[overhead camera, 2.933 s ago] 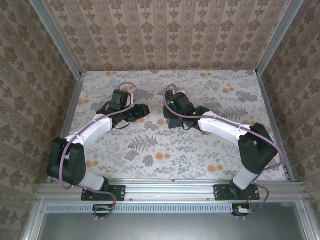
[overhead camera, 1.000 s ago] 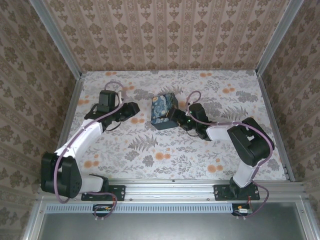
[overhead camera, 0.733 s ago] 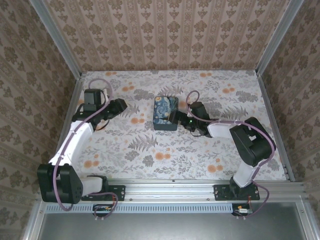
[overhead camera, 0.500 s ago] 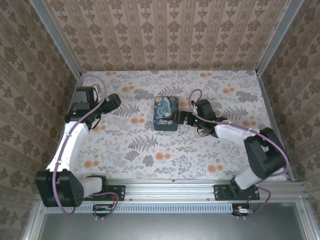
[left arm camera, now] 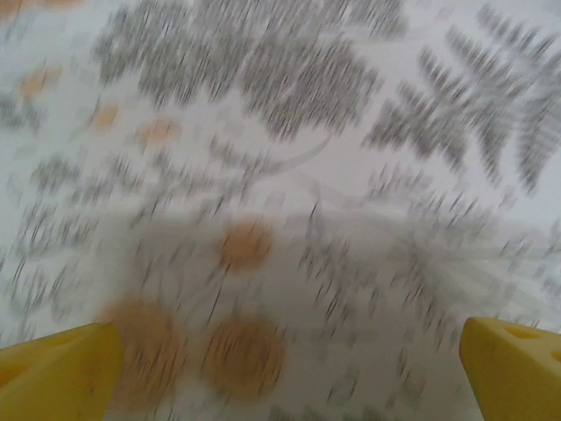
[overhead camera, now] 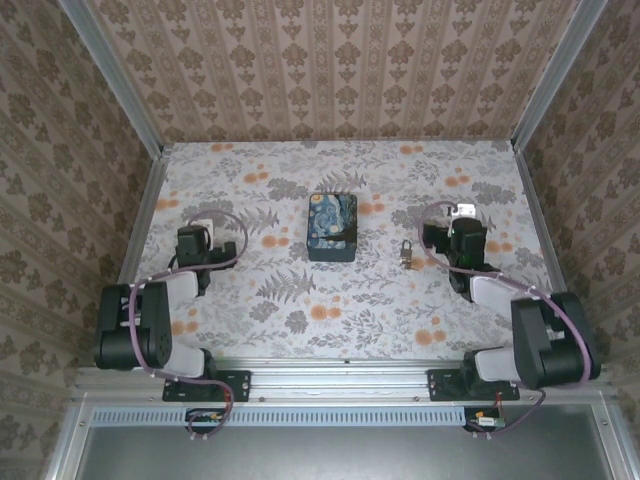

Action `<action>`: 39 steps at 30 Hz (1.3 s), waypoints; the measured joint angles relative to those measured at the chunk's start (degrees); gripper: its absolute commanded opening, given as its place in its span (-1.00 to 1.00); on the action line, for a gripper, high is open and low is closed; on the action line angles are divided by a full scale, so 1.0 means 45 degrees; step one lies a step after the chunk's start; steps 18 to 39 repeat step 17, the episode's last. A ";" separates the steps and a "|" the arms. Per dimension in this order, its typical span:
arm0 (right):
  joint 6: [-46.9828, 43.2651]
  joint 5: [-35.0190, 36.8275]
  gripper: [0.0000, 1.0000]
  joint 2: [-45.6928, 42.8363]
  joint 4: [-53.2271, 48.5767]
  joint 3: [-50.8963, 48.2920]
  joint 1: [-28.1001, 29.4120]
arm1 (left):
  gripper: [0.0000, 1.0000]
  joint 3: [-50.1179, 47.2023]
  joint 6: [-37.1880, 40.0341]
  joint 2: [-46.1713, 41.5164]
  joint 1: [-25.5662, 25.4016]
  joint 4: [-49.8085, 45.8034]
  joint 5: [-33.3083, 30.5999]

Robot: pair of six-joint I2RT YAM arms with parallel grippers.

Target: Unlock the padlock with the key

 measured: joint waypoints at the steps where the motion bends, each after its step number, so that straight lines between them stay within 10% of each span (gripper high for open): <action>1: -0.0102 -0.0238 1.00 0.0529 0.0559 -0.0073 -0.0146 | 0.99 -0.0005 0.0092 0.0277 0.0024 0.0782 0.0277; 13: -0.0311 -0.1311 1.00 0.2011 0.4075 -0.0670 -0.0461 | 1.00 -0.0884 0.0695 0.0971 -0.0408 0.5523 -0.0049; 39: -0.0311 -0.1331 1.00 0.2011 0.4197 -0.0670 -0.0461 | 1.00 -0.0889 0.0743 0.0971 -0.0233 0.5610 0.0413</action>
